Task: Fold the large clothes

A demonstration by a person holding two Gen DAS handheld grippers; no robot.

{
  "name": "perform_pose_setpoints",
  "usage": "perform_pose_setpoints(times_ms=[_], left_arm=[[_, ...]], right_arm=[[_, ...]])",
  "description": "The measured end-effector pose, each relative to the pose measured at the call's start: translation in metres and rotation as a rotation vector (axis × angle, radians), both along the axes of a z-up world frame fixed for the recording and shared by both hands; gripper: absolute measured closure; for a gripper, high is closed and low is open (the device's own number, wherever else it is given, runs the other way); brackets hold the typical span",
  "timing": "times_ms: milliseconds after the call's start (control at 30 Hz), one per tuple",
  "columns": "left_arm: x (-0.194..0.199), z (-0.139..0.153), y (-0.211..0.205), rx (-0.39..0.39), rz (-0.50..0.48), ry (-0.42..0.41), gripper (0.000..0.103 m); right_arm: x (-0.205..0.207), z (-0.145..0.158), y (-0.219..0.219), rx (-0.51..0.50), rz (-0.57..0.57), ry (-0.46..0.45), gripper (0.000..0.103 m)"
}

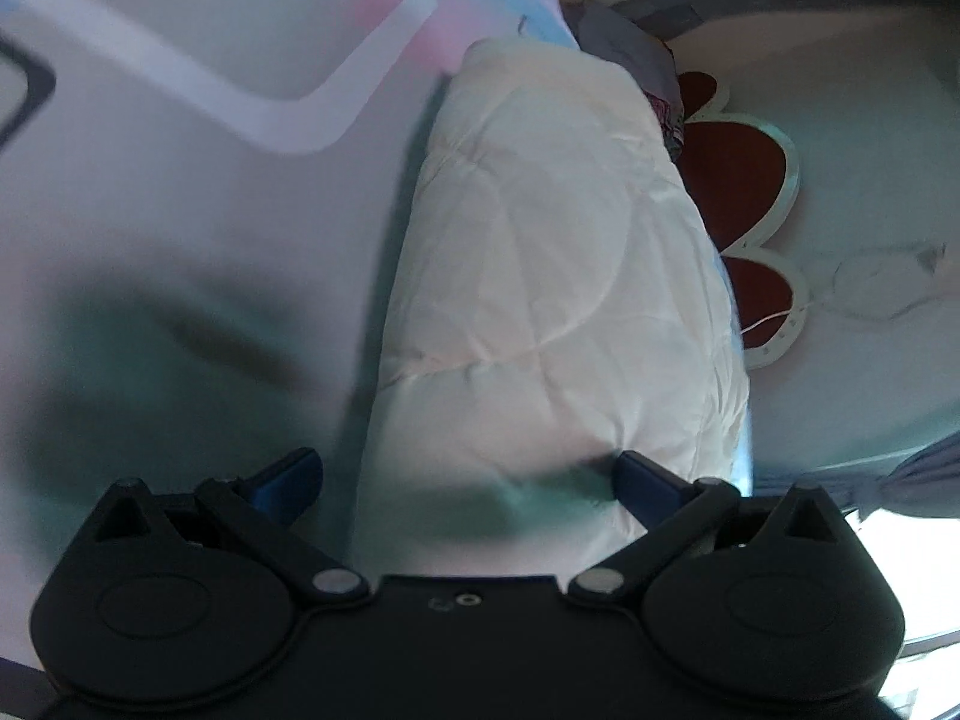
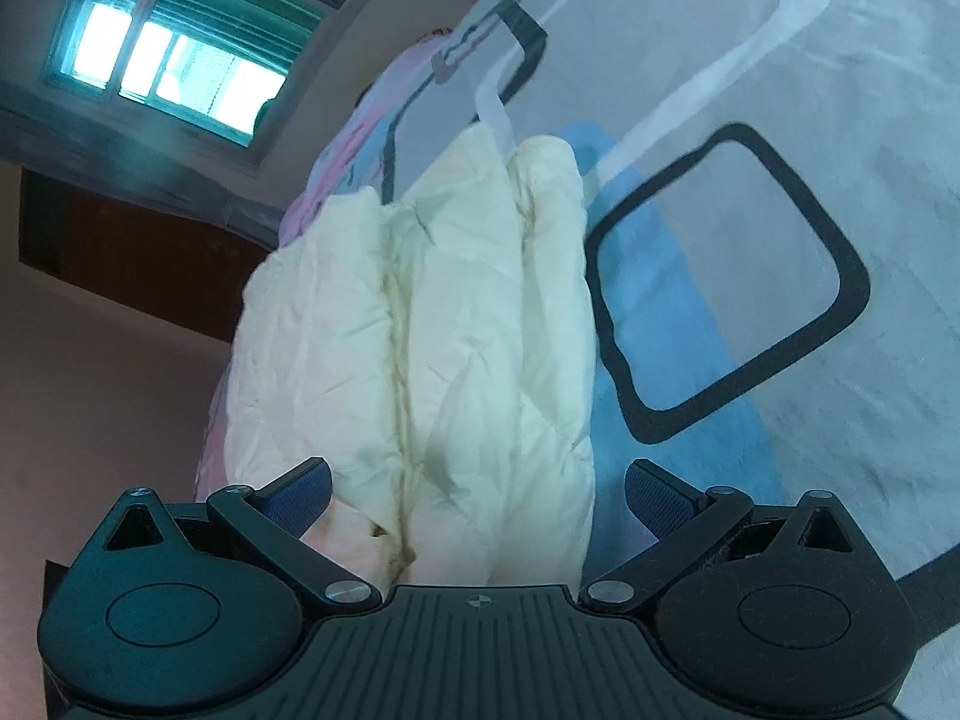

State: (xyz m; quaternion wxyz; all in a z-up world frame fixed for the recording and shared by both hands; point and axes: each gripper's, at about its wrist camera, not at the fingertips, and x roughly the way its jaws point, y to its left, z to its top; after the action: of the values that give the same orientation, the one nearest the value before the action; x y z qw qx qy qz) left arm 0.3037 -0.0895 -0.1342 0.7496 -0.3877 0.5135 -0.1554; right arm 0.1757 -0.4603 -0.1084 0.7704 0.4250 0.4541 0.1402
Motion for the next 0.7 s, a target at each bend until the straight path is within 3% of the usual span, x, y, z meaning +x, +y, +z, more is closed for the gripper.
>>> perform_pose_setpoints(times_ms=[133, 367, 533, 600, 700], left_arm=[[0.003, -0.011, 0.002, -0.077, 0.017, 0.027, 0.000], [0.017, -0.013, -0.001, -0.104, -0.007, 0.023, 0.000], [0.028, -0.009, -0.007, -0.085, -0.040, 0.001, 0.000], [0.030, -0.006, -0.010, -0.067, -0.048, -0.013, 0.000], [0.035, -0.005, -0.014, -0.058, -0.057, -0.022, 0.001]], right_arm=[[0.004, -0.010, -0.002, 0.052, 0.019, 0.012, 0.000], [0.012, -0.015, -0.002, 0.068, 0.050, -0.005, 0.000], [0.015, -0.015, -0.001, 0.079, 0.081, -0.001, 0.000], [0.017, -0.019, -0.002, 0.157, 0.091, -0.003, 0.000], [0.014, -0.021, -0.004, 0.165, 0.057, -0.004, 0.000]])
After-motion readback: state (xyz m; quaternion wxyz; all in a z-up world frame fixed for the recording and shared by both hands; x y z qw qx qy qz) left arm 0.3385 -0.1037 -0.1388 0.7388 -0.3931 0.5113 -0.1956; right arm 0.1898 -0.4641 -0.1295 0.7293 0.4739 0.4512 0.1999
